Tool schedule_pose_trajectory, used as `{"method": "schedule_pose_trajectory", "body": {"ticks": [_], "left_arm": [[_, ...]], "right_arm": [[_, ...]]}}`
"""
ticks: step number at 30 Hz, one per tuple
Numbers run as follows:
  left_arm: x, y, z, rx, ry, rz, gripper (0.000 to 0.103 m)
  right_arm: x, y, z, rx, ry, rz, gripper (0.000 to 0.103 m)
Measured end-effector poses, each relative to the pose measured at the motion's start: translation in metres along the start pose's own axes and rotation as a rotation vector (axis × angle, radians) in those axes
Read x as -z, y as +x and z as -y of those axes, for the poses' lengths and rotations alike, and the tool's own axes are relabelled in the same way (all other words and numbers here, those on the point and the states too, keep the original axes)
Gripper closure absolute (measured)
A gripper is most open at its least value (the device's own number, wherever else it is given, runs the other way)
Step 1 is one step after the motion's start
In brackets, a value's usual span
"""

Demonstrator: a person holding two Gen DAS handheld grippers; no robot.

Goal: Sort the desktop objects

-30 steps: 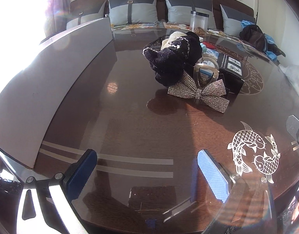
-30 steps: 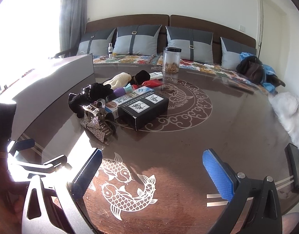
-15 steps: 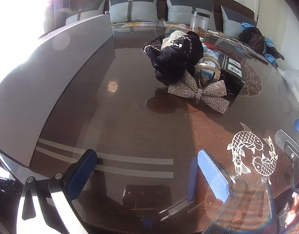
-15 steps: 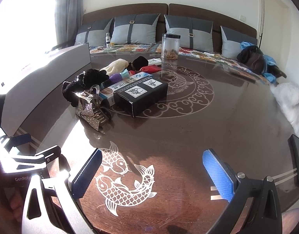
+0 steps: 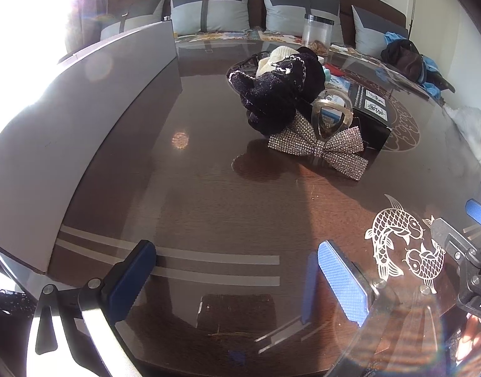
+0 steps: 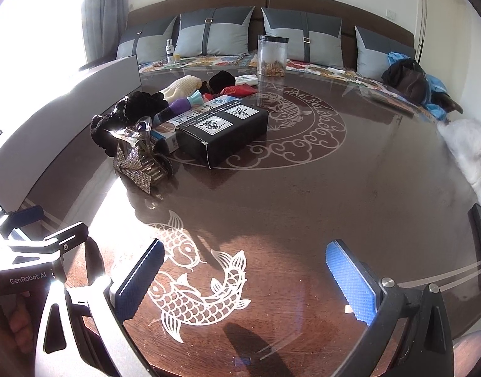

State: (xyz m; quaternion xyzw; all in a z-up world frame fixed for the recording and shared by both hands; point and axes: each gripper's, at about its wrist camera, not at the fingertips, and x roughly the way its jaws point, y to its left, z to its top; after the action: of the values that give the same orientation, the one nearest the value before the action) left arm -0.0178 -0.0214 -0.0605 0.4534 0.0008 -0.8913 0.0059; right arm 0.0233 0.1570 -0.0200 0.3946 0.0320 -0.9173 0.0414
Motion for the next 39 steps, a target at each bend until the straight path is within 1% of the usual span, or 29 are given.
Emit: {"method": "schedule_pose_trajectory", "body": {"ticks": [12, 23, 30, 39], "left_arm": [[0.002, -0.001, -0.002, 0.020, 0.023, -0.006, 0.000], [0.001, -0.001, -0.001, 0.020, 0.024, -0.011, 0.000], [0.002, 0.001, -0.001, 0.023, 0.032, -0.014, 0.000], [0.002, 0.000, 0.000, 0.032, 0.045, -0.026, 0.000]], "right_arm": [[0.002, 0.006, 0.003, 0.006, 0.010, -0.033, 0.000], [0.003, 0.010, 0.004, 0.003, 0.015, -0.056, 0.000], [0.005, 0.015, 0.000, -0.023, 0.006, -0.082, 0.000], [0.007, 0.017, -0.005, -0.035, -0.017, -0.093, 0.000]]}}
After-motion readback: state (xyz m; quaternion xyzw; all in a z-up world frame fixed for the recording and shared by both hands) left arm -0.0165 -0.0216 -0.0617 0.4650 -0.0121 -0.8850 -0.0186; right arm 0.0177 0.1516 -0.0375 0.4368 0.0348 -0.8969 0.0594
